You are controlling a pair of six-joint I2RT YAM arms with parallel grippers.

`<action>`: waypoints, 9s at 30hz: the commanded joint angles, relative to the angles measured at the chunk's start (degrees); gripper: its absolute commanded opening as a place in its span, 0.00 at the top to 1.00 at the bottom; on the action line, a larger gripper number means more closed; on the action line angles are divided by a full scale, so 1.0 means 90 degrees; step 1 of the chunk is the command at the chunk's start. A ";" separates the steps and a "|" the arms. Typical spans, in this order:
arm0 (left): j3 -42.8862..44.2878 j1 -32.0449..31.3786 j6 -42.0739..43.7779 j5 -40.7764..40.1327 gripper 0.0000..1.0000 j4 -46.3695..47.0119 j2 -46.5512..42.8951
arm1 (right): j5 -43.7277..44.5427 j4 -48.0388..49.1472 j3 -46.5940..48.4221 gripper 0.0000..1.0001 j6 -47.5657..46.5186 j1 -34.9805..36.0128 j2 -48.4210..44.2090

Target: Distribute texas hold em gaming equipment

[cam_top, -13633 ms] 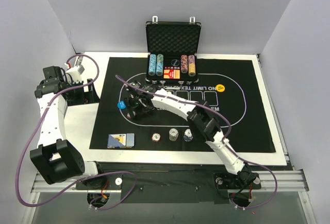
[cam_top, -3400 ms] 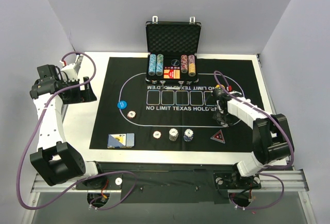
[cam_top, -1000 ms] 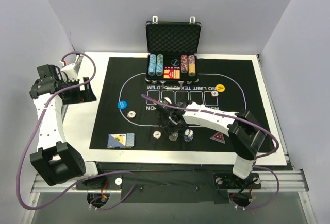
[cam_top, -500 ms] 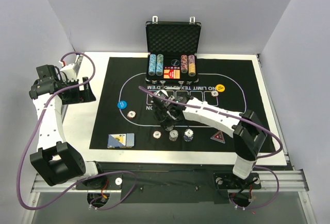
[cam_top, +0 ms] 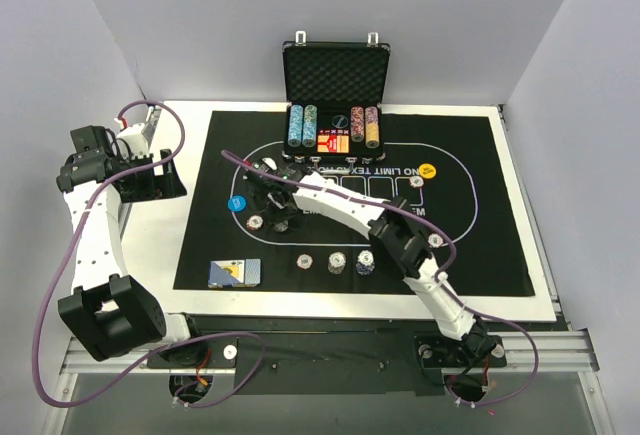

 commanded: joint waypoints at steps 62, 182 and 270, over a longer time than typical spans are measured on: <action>0.0135 0.0119 0.0088 0.0226 0.04 -0.0076 -0.0146 | -0.0077 0.0518 -0.4701 0.24 -0.0167 -0.0411 -0.3281; -0.0012 0.0138 0.0078 0.0333 0.04 -0.0135 -0.0439 | -0.0067 0.0069 -0.4095 0.26 0.0302 -0.0774 -0.3799; 0.0115 0.0129 0.0166 0.0148 0.04 -0.0115 -0.0331 | 0.0771 0.0713 -0.6595 0.83 0.1483 -0.4014 -0.4140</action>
